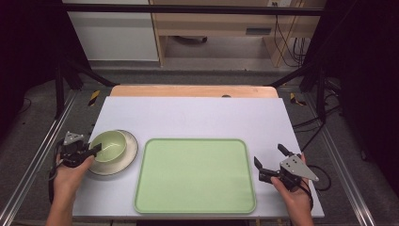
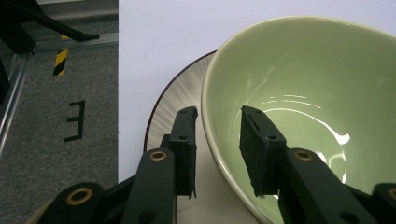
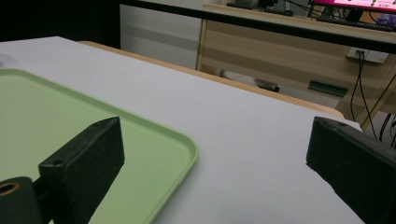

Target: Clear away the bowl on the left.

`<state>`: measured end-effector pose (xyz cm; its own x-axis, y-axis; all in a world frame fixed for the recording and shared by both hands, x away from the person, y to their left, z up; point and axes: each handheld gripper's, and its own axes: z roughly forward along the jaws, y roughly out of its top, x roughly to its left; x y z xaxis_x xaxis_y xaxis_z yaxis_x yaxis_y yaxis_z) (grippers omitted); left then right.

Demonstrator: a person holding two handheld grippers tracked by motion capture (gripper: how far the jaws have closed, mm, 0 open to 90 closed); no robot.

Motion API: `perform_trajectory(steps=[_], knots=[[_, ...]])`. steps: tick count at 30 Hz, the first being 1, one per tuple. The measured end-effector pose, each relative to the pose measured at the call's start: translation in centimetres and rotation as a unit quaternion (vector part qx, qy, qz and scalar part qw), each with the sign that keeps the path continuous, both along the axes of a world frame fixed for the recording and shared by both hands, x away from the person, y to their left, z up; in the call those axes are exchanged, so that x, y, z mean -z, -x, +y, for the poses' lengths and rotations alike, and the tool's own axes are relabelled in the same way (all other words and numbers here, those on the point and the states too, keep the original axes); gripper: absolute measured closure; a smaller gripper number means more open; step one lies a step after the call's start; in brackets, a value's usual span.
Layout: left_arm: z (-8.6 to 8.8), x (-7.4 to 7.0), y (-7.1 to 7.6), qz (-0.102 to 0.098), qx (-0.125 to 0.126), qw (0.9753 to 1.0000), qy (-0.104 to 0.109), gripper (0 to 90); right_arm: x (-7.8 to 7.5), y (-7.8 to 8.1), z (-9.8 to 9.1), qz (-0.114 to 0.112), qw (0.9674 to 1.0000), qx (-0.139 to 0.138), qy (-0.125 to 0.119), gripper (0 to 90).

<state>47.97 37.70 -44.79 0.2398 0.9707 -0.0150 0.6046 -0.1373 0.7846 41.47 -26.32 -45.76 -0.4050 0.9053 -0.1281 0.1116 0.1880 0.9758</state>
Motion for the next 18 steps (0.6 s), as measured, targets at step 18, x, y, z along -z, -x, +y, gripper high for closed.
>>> perform_trajectory(steps=[18], knots=[[-0.15,-0.1,-0.12,0.004,-0.008,1.0,0.0,77.4,0.08,-0.03,0.14,0.003,1.0,-0.003,0.004,4.6]])
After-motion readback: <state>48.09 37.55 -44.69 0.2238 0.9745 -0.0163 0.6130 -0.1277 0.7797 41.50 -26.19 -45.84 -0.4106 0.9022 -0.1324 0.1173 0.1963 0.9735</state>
